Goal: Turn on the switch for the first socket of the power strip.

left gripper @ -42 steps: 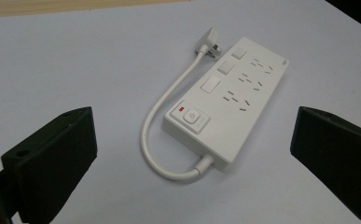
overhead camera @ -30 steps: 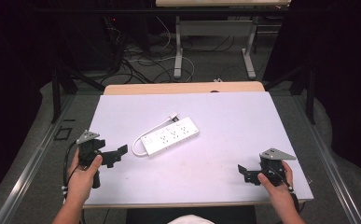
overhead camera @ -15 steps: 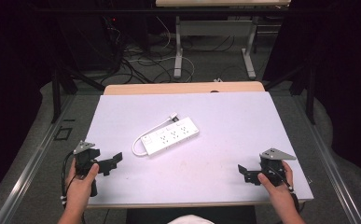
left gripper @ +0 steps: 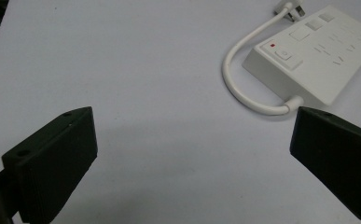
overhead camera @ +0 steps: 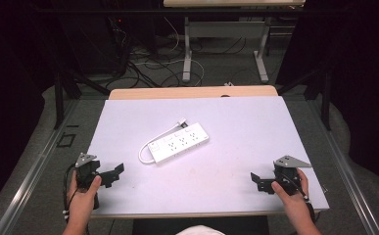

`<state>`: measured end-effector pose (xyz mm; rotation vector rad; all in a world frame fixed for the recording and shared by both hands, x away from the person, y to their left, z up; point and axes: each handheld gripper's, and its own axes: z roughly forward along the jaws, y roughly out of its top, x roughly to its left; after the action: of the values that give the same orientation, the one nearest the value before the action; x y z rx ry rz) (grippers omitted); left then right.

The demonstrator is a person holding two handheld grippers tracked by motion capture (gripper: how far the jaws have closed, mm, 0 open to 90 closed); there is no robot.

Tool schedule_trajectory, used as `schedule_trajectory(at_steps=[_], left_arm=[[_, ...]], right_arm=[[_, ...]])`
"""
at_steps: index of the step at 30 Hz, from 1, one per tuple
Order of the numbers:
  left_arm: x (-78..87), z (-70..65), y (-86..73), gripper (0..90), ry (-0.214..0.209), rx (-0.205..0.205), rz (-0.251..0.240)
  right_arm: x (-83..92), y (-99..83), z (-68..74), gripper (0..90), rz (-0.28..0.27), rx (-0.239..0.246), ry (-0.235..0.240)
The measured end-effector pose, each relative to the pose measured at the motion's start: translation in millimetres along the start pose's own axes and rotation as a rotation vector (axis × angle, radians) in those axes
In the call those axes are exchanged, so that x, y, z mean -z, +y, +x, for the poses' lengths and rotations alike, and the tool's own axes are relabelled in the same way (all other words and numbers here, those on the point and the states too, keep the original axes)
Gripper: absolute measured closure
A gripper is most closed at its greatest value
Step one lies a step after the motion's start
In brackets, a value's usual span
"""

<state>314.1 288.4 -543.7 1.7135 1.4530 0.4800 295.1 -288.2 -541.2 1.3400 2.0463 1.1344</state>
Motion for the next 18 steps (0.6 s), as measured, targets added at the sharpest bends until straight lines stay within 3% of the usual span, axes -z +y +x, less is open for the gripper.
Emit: schedule_trajectory(at_steps=[6, 18], left_arm=[[-2.4, 4.9, -4.0, 0.7, 0.006, 0.014, 0.006], [-8.6, 5.9, -10.7, 0.7, 0.004, -0.003, 0.028]], right_arm=[[-0.3, -0.2, -0.5, 0.0, 0.001, 0.002, 0.0], [-0.5, -0.2, -0.9, 0.0, 0.002, 0.004, 0.001]])
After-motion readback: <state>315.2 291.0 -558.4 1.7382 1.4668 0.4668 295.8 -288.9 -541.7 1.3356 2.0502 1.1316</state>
